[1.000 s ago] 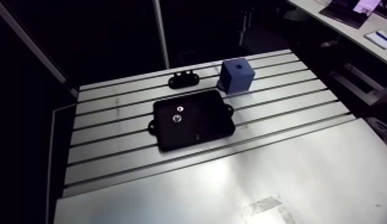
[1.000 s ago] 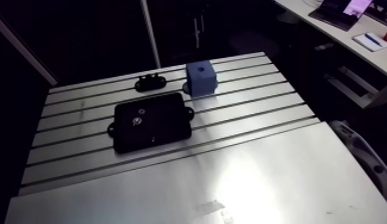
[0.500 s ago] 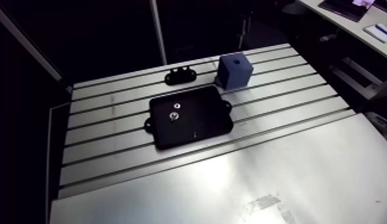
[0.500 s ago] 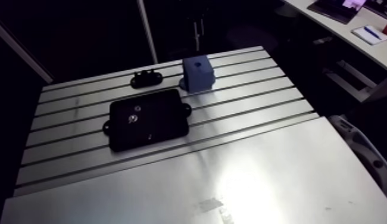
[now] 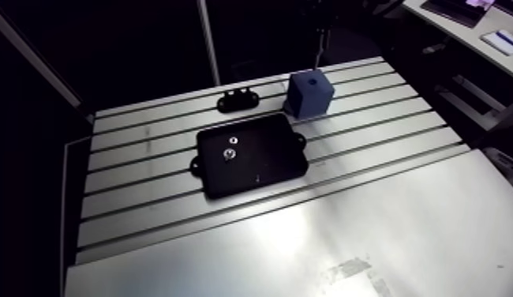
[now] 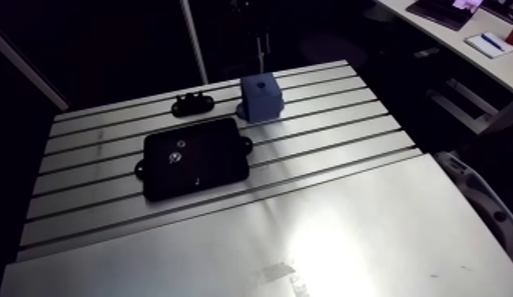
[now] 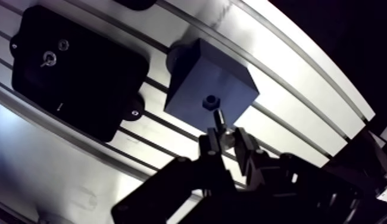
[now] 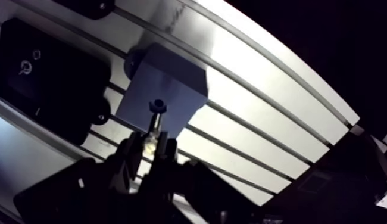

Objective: Pick up the M10 bolt and insert it into the hex recess until seated.

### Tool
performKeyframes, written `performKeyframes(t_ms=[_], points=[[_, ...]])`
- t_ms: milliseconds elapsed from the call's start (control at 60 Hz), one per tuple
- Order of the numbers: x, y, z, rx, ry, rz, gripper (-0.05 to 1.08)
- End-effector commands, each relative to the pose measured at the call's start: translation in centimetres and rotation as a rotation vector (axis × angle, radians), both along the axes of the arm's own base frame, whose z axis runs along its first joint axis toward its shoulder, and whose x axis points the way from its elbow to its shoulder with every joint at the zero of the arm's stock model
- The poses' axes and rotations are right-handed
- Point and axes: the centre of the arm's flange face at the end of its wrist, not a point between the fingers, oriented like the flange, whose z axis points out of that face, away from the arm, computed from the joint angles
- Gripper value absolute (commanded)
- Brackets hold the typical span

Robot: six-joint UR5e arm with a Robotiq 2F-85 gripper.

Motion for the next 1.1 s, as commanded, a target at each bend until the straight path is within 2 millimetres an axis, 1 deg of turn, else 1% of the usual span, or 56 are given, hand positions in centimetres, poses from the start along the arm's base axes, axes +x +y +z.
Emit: performKeyframes(t_ms=[17, 317, 433, 717, 1100], points=[[0.2, -0.1, -0.4, -0.002, -0.004, 0.001, 0.86], [0.2, -0.3, -0.5, -0.004, -0.007, 0.001, 0.86], [0.2, -0.2, -1.2, -0.006, -0.017, 0.0, 0.86], [0.0, -0.1, -1.2, -0.004, 0.0, 0.002, 0.86], [0.4, 0.0, -1.9, -0.007, -0.009, -0.001, 0.86]])
